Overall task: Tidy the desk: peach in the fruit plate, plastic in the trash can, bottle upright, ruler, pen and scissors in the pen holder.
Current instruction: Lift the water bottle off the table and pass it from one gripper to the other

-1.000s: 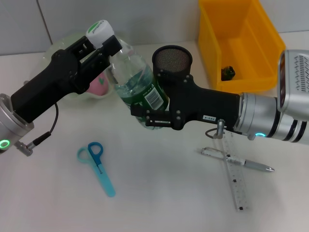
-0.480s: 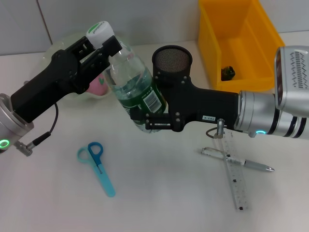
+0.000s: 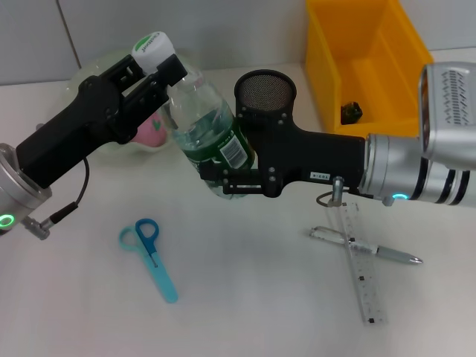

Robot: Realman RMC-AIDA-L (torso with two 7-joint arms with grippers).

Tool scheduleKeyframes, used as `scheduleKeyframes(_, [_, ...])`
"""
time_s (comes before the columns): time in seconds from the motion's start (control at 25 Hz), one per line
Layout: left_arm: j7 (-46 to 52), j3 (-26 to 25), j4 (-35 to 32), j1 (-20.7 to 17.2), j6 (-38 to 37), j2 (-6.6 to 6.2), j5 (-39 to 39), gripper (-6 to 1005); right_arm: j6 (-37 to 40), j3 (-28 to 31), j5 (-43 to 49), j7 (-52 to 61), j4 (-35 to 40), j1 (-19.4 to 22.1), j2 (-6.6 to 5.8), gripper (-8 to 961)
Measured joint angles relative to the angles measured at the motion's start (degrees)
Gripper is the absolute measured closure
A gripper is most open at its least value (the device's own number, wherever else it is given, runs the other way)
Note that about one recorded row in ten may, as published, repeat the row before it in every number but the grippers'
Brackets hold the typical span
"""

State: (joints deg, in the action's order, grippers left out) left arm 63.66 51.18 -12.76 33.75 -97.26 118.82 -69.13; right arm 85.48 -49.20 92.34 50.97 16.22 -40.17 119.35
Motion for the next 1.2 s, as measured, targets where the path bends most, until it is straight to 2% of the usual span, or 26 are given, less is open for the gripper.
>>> scheduleKeyframes(0.52, [-0.94,0.28,-0.06,-0.01,0.32,0.1,-0.02,553,-0.6,-2.53,0.21,3.89,2.96,0.15,0.09,150])
scheduleKeyframes(0.88, [-1.18,0.27,-0.05,-0.14,0.36,0.04,-0.24,556,-2.71,-7.66,0.2,9.1,7.23,0.51,0.1,151])
scheduleKeyframes(1.2, [-1.18,0.23,-0.15,-0.44,0.35,0.0,-0.39,556,-4.08,-9.71,0.26,11.74,9.67,0.82,-0.04,150])
